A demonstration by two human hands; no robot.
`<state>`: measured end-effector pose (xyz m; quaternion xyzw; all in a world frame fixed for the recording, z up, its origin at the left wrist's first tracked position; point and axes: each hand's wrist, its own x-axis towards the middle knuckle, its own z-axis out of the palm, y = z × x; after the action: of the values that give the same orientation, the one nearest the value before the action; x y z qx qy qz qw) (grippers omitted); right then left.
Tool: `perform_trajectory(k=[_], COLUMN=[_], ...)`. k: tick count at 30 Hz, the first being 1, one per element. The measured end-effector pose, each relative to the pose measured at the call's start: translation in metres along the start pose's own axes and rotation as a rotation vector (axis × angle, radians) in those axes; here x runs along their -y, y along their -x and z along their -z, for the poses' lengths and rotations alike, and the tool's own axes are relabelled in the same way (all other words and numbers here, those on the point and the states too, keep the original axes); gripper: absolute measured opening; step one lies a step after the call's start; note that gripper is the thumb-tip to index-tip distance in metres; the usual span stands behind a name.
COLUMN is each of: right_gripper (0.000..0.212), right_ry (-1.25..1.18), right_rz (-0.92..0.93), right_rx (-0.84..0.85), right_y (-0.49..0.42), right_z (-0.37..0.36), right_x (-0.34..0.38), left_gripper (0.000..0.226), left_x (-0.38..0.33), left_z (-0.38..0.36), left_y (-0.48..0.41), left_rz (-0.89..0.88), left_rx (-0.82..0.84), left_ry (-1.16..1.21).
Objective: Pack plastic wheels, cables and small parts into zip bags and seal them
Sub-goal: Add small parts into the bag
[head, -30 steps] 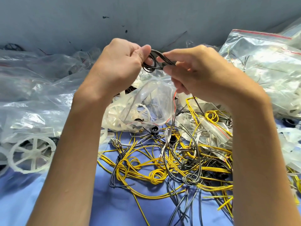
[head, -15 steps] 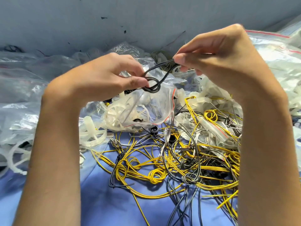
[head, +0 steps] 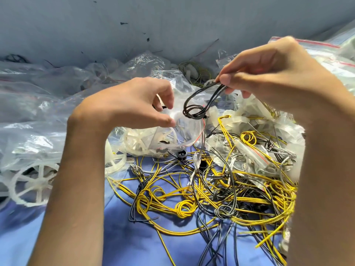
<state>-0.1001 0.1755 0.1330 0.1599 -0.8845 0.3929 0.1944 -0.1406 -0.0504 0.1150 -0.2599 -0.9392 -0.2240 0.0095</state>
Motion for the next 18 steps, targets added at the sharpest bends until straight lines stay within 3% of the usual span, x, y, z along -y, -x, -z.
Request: perform_trajectory(k=[4, 12, 18], right_gripper=[0.012, 0.022, 0.029], right_ry=[0.022, 0.31, 0.326], right_rz=[0.036, 0.103, 0.146], right_rx=[0.047, 0.143, 0.153], right_y=[0.0, -0.014, -0.018], right_z=[-0.004, -0.045, -0.067], right_x=[0.007, 0.017, 0.015], left_gripper=[0.012, 0.02, 0.018], left_x=[0.003, -0.002, -0.008], left_z=[-0.003, 0.003, 0.001], left_y=[-0.007, -0.005, -0.004], left_rz=[0.03, -0.037, -0.06], left_rx=[-0.036, -0.243, -0.331], left_ry=[-0.059, 0.053, 0.088])
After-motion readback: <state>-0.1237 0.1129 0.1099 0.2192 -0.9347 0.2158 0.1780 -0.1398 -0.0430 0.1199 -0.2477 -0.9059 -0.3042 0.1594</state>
